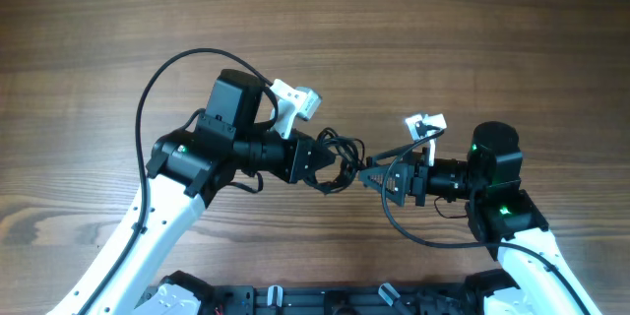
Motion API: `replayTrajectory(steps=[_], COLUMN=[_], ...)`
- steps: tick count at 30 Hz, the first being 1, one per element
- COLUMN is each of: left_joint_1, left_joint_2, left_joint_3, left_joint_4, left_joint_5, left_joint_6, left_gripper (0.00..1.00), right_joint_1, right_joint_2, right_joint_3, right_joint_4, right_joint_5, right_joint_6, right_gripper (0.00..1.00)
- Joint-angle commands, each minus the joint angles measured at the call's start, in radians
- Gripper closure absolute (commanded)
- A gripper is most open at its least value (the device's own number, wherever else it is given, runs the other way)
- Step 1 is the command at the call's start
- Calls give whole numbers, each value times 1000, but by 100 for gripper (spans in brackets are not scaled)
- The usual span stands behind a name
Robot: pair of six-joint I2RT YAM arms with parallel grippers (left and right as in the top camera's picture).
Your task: Untangle cables
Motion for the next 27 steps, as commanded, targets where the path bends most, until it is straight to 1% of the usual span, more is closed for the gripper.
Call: replayTrajectory(steps=[1, 3, 6, 10, 13, 15, 18, 20, 21, 22, 23, 25, 27], left_joint_1=[-3, -3, -3, -3, -3, -8, -21, -29, -29, -29, -29, -29, -29], left_joint_2=[1, 1, 1, 1, 1, 1, 1, 1, 1, 1, 1, 1, 1], left_joint_3=[16, 16, 16, 16, 16, 16, 16, 16, 16, 16, 16, 16, 16], left_joint_4=[8, 14, 45, 71, 72, 72, 72, 72, 72, 72, 72, 72, 83], left_joint_5=[44, 61, 136, 161, 183, 183, 182, 181, 168, 152, 123, 94, 91], left_joint_6=[21, 21, 21, 20, 20, 20, 20, 21, 20, 20, 20, 17, 12], left_gripper=[96, 96, 96, 96, 96, 96, 96, 96, 96, 96, 96, 96, 96], right_joint_1=[-1, -1, -1, -1, -1, -1, -1, -1, -1, -1, -1, -1, -1], right_joint_2=[5, 5, 5, 5, 5, 5, 5, 5, 5, 5, 5, 5, 5], right_joint_3=[1, 1, 1, 1, 1, 1, 1, 1, 1, 1, 1, 1, 1], right_joint_4=[17, 19, 24, 28, 37, 48, 56, 58, 58, 58, 58, 58, 59], right_joint_5=[-26, -15, 14, 11, 10, 10, 10, 10, 11, 11, 11, 11, 18], right_joint_6=[-30, -52, -51, -47, -42, -40, -39, -26, 2, 14, 14, 29, 56], right_gripper=[24, 24, 25, 28, 34, 36, 42, 50, 59, 63, 72, 85, 96])
